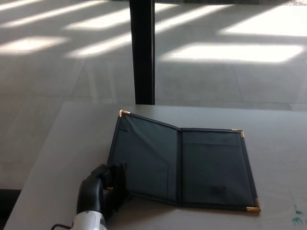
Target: The robot uses its left hand to push the cover of the diary kept in the middle of the desk to close it
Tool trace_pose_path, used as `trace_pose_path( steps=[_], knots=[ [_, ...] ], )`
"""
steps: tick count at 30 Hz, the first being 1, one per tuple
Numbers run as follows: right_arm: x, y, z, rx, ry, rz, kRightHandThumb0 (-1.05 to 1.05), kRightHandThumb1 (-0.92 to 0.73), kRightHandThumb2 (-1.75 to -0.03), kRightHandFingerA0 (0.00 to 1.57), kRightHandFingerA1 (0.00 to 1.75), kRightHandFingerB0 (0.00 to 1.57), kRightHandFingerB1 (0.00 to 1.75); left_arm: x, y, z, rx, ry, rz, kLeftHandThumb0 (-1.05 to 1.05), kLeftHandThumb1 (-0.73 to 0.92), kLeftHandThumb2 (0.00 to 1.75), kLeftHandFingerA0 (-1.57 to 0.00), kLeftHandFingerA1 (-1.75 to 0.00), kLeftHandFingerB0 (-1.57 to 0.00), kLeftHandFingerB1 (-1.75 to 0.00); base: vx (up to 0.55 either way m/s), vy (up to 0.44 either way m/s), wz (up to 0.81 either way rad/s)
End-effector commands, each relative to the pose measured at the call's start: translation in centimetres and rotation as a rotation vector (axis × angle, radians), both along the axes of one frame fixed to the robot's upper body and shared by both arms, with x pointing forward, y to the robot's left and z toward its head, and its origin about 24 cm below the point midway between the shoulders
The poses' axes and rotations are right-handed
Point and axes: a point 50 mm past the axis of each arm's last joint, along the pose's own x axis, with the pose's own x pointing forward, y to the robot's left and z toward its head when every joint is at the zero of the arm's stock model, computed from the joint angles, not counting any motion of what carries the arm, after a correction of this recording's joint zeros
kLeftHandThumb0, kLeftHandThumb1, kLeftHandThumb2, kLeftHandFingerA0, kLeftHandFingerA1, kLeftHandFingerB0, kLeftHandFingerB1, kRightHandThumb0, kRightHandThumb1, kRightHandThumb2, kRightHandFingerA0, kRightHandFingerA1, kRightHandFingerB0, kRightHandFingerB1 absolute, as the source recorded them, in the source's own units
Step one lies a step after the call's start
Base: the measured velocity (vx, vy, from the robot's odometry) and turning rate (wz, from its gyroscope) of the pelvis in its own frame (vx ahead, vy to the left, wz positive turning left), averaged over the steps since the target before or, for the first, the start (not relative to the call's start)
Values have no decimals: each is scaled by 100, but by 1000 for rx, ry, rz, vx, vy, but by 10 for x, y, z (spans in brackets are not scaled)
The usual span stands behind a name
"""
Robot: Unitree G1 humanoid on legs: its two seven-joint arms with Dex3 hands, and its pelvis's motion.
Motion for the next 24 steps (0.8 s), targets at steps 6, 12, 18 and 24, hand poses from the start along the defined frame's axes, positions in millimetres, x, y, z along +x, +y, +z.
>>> trace_pose_path(
  steps=[6, 12, 18, 24],
  knots=[
    [-3, -3, 2, -11, 4, -32, -90, -92, -70, 65, 92, 73, 71, -3, -27, -9, -113, 73, 13, -89, 92, 83, -54, -53, -40, -47, 0, 0, 0],
    [-8, -5, 1, -22, 30, -33, -80, -70, -120, 70, 88, 76, 75, 13, -34, 15, -51, -62, -16, -87, 92, 86, -59, -56, -44, -48, 0, 0, 0],
    [-12, -9, 3, -33, 44, -44, -91, -92, -69, 71, 93, 80, 72, 43, -37, 67, 80, -278, -94, -89, 92, 86, -52, -57, -39, -51, 0, 0, 0],
    [-11, -10, 3, -37, 55, -47, -86, -75, -123, 73, 90, 85, 76, 40, -65, 125, 299, -610, -344, -88, 83, 92, -51, -60, -39, -53, 0, 0, 0]
  ],
)
